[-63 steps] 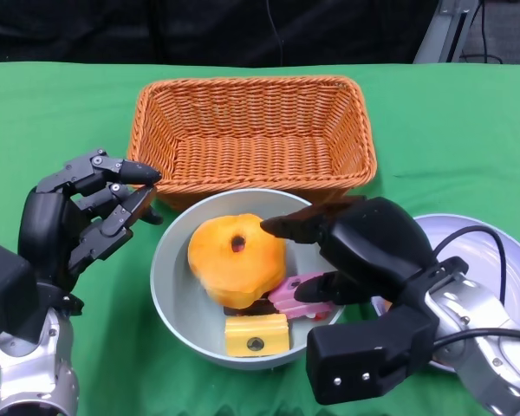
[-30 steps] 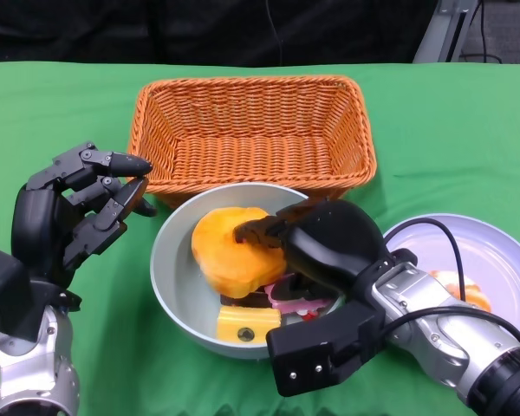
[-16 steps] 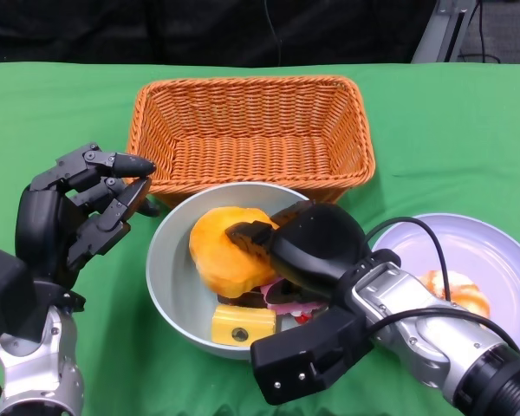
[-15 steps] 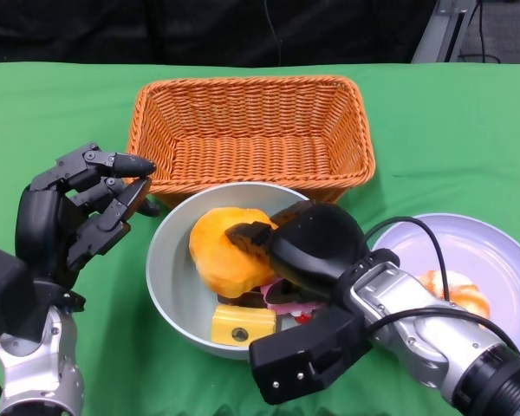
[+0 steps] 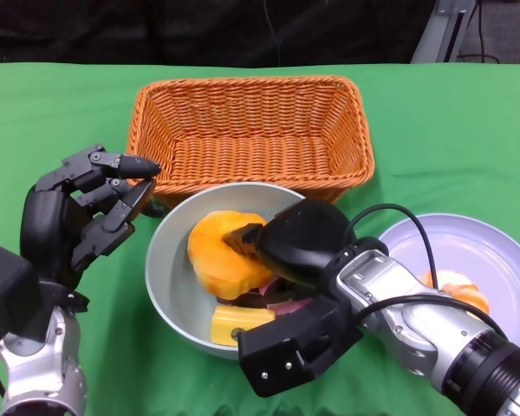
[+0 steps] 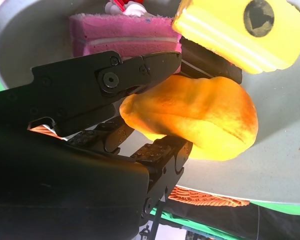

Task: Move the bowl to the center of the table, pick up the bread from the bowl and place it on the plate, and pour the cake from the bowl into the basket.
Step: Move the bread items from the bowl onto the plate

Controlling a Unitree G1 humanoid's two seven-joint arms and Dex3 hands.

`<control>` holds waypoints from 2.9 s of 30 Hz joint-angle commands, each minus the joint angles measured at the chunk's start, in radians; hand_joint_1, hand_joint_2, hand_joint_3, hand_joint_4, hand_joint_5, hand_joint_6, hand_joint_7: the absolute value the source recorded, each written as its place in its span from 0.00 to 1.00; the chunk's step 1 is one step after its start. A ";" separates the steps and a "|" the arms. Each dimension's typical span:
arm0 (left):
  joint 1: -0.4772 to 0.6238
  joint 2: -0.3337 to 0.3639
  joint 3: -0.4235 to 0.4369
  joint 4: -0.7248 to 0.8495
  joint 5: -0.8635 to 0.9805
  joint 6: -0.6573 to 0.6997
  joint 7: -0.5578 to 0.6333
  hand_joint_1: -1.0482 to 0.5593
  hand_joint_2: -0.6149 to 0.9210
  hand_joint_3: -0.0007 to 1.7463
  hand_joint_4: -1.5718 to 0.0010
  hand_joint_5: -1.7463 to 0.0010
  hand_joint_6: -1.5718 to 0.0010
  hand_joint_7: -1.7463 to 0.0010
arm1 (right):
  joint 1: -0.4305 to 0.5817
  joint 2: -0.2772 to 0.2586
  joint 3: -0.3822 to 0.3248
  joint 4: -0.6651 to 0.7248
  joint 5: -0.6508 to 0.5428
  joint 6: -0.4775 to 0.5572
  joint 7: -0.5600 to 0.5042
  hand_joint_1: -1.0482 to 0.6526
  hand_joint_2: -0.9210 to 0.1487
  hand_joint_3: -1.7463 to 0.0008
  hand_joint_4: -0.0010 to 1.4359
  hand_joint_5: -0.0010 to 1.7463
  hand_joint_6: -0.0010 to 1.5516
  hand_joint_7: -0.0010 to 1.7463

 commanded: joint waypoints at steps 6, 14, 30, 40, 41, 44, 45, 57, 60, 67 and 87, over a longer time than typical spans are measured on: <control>-0.017 0.011 0.004 -0.003 -0.011 -0.015 0.001 0.50 1.00 0.16 0.47 0.23 0.37 0.56 | -0.013 0.006 0.015 0.089 0.018 -0.051 -0.014 0.35 0.02 1.00 0.68 0.05 0.48 0.01; -0.016 0.011 0.001 -0.005 0.002 -0.020 0.018 0.50 1.00 0.15 0.47 0.23 0.38 0.56 | -0.061 0.017 -0.003 0.113 0.083 -0.057 0.115 0.37 0.03 1.00 0.67 0.02 0.50 0.00; -0.020 0.007 0.001 0.001 -0.001 -0.019 0.023 0.51 1.00 0.15 0.46 0.23 0.38 0.55 | -0.061 0.026 -0.009 0.174 0.101 -0.130 -0.019 0.44 0.05 1.00 0.79 0.11 0.60 0.03; -0.020 0.006 -0.001 0.001 0.008 -0.025 0.035 0.50 1.00 0.15 0.46 0.23 0.39 0.54 | -0.066 0.041 -0.015 0.308 0.112 -0.281 -0.297 0.47 0.09 1.00 0.54 0.73 0.77 0.03; -0.020 0.006 -0.001 0.001 0.009 -0.025 0.036 0.50 1.00 0.15 0.46 0.23 0.39 0.54 | -0.067 0.043 -0.014 0.318 0.111 -0.289 -0.317 0.46 0.09 1.00 0.55 0.71 0.77 0.03; -0.021 0.007 0.001 0.005 0.004 -0.024 0.029 0.50 1.00 0.15 0.46 0.23 0.39 0.54 | -0.074 0.047 -0.009 0.350 0.103 -0.314 -0.387 0.44 0.09 1.00 0.58 0.64 0.77 0.02; -0.022 0.007 0.000 0.007 0.008 -0.027 0.033 0.50 1.00 0.15 0.46 0.24 0.39 0.54 | -0.078 0.048 -0.008 0.361 0.103 -0.323 -0.402 0.44 0.09 1.00 0.59 0.63 0.77 0.02; -0.023 0.013 0.004 0.011 0.011 -0.026 0.030 0.49 1.00 0.16 0.46 0.24 0.39 0.54 | -0.085 0.037 -0.069 0.351 0.181 -0.401 -0.397 0.47 0.02 1.00 0.63 0.44 0.73 0.00; -0.024 0.013 0.008 0.013 0.008 -0.024 0.035 0.50 1.00 0.16 0.45 0.24 0.40 0.54 | -0.072 0.008 -0.096 0.274 0.212 -0.404 -0.321 0.47 0.00 0.98 0.66 0.39 0.73 0.00; -0.024 0.016 0.011 0.007 0.002 -0.016 0.031 0.51 1.00 0.16 0.47 0.24 0.40 0.54 | 0.001 -0.056 -0.173 0.091 0.289 -0.425 -0.214 0.48 0.00 0.98 0.74 0.27 0.74 0.01; -0.030 0.030 0.021 0.018 -0.017 -0.012 0.021 0.51 1.00 0.16 0.47 0.21 0.39 0.54 | 0.202 -0.163 -0.322 -0.253 0.301 -0.408 -0.157 0.54 0.03 1.00 0.61 0.71 0.80 0.02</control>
